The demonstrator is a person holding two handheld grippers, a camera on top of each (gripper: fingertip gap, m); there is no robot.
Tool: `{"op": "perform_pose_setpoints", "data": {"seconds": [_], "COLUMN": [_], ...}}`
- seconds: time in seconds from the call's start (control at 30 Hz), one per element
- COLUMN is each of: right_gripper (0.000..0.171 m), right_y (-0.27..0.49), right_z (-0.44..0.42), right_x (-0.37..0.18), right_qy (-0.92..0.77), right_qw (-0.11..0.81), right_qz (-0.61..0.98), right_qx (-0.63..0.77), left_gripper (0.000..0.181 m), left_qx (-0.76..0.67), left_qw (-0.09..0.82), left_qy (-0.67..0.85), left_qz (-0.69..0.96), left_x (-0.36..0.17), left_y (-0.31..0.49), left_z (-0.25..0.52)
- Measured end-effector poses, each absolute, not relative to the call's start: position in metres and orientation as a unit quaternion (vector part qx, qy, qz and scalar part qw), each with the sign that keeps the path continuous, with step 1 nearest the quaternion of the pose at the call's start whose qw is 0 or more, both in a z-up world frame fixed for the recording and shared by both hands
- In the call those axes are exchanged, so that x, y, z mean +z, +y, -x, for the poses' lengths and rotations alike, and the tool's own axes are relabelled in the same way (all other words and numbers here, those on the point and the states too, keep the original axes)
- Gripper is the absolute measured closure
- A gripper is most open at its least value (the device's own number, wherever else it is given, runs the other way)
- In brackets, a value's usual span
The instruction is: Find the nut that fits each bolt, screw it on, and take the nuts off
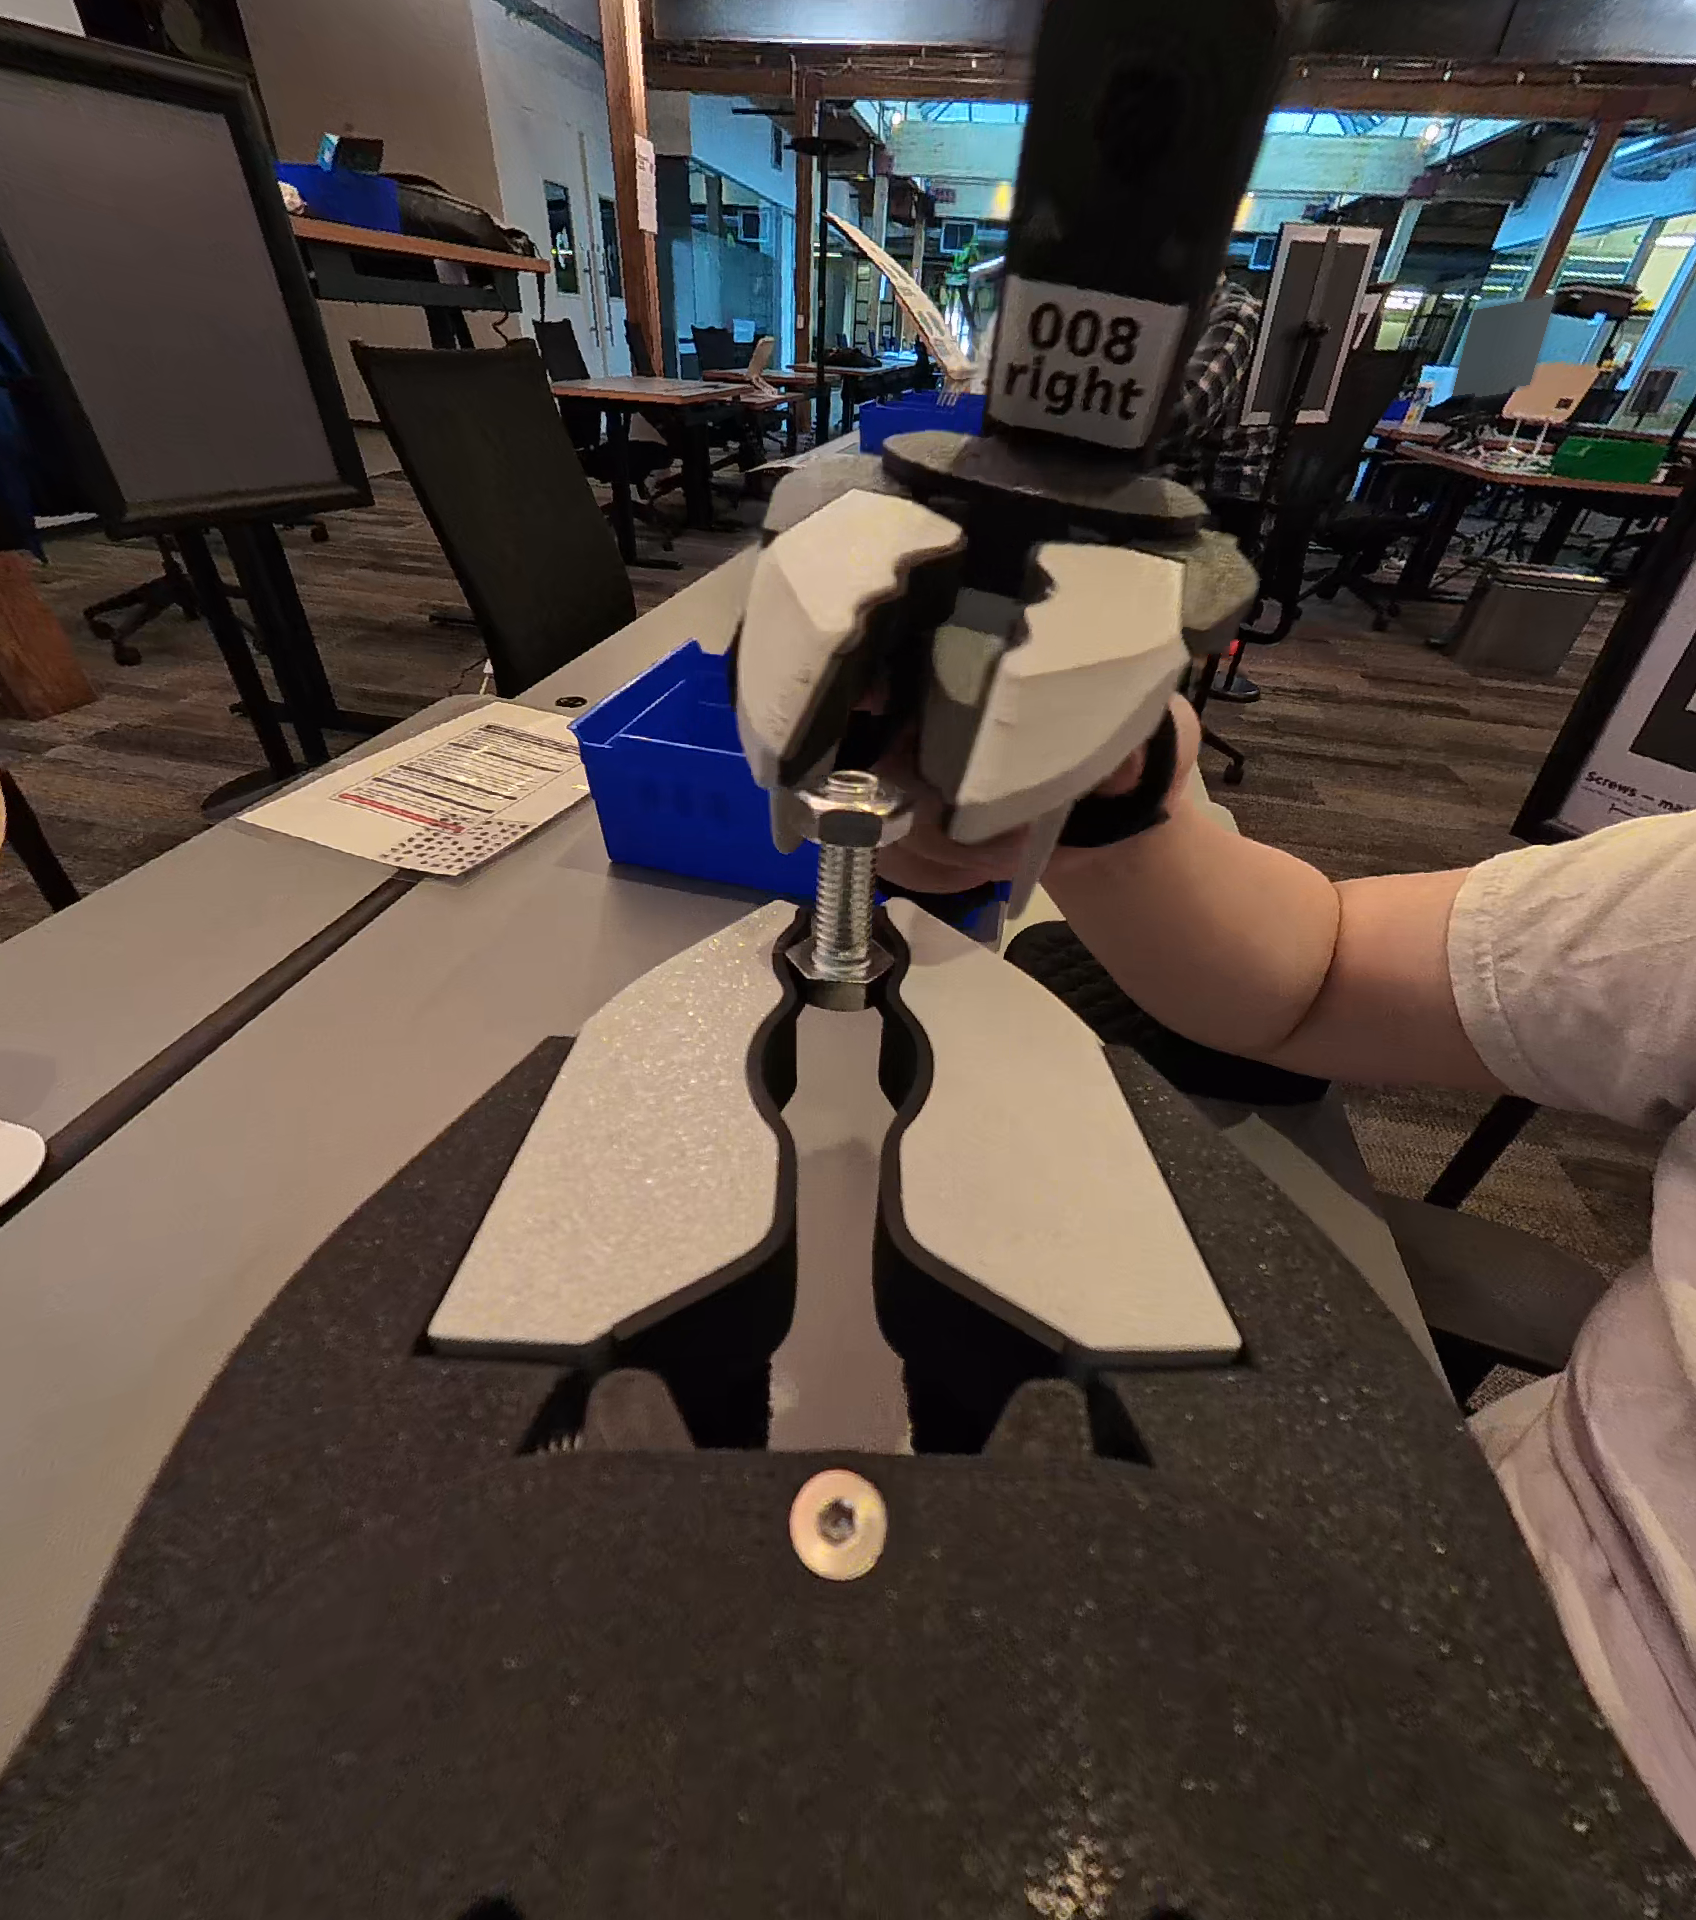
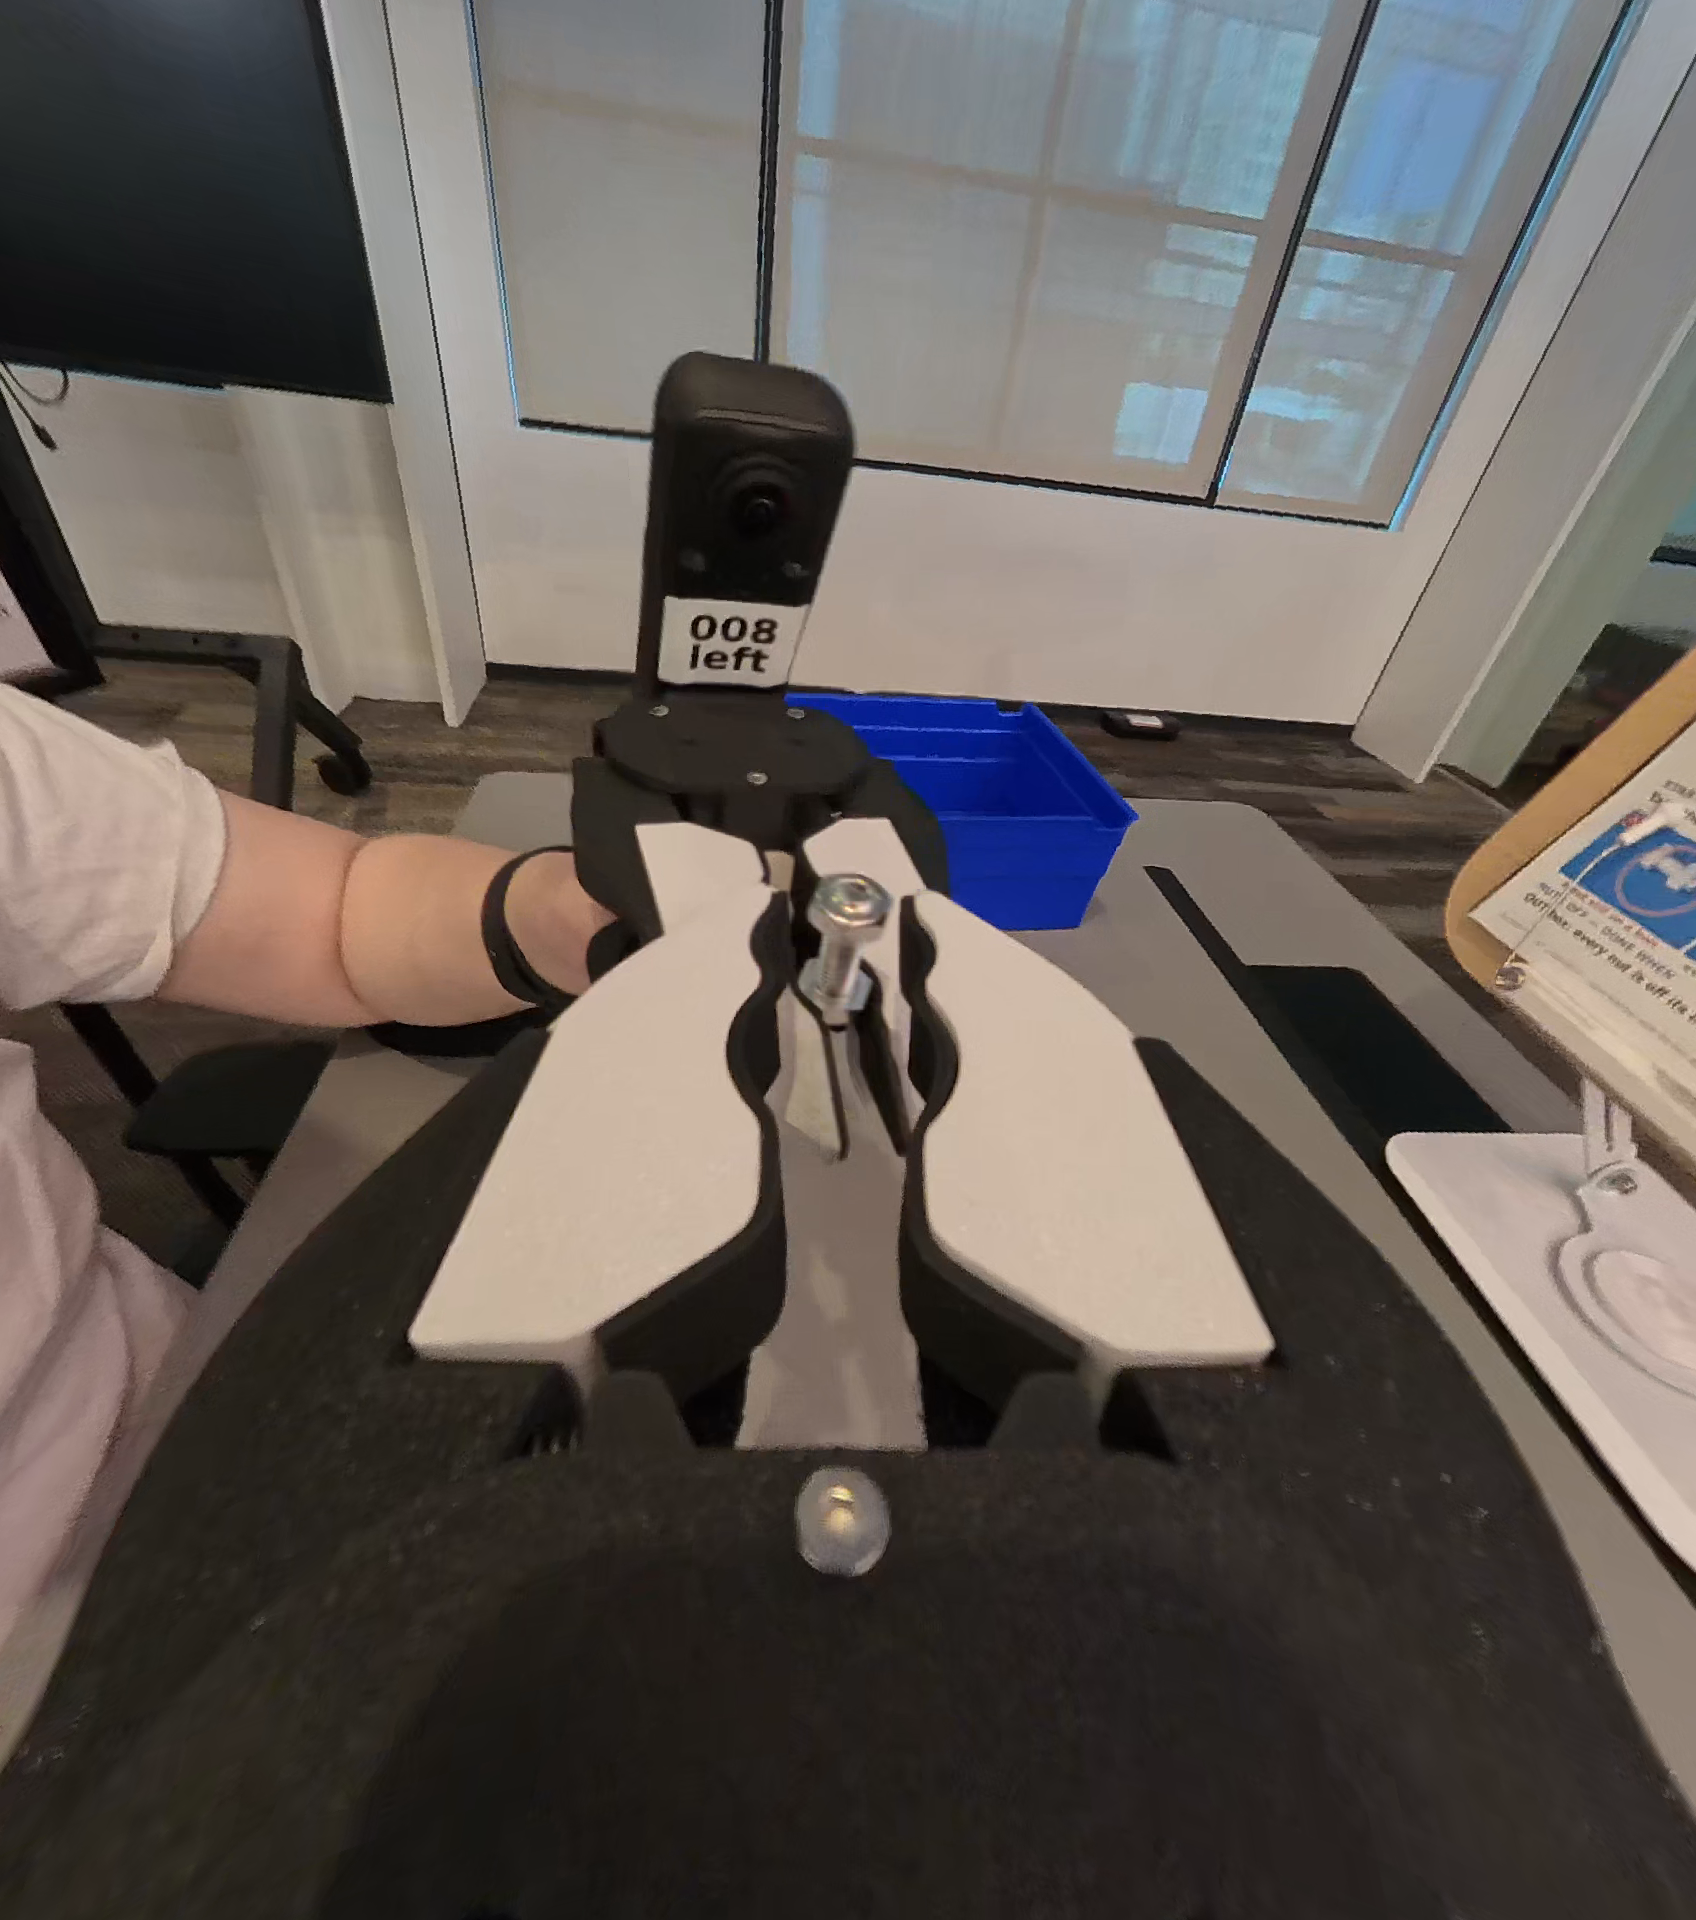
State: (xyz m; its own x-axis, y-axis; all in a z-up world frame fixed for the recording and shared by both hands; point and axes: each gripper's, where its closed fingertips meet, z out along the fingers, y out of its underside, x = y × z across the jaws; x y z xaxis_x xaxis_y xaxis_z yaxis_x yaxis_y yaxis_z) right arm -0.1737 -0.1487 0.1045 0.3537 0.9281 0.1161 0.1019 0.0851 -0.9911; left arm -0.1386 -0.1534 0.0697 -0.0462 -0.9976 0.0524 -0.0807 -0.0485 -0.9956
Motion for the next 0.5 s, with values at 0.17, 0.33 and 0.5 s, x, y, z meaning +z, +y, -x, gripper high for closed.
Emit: {"op": "perform_pose_setpoints", "data": {"seconds": [0.17,0.33,0.5], "right_gripper": [0.146,0.151,0.149], "right_y": [-0.141,-0.136,-0.147], "right_z": [0.17,0.16,0.172], "right_x": [0.105,0.107,0.108], "right_qy": [-0.433,-0.414,-0.429], "right_qw": [0.603,0.596,0.584], "right_qz": [0.584,0.59,0.578], "right_qx": [0.326,0.354,0.375], "left_gripper": [0.171,0.171,0.171], "left_qx": [-0.505,-0.51,-0.509], "left_qw": [0.457,0.458,0.459], "left_qy": [0.516,0.51,0.515], "left_qz": [0.519,0.52,0.515], "left_x": [0.071,0.074,0.073], "left_y": [-0.154,-0.151,-0.154], "left_z": [0.139,0.142,0.14]}}
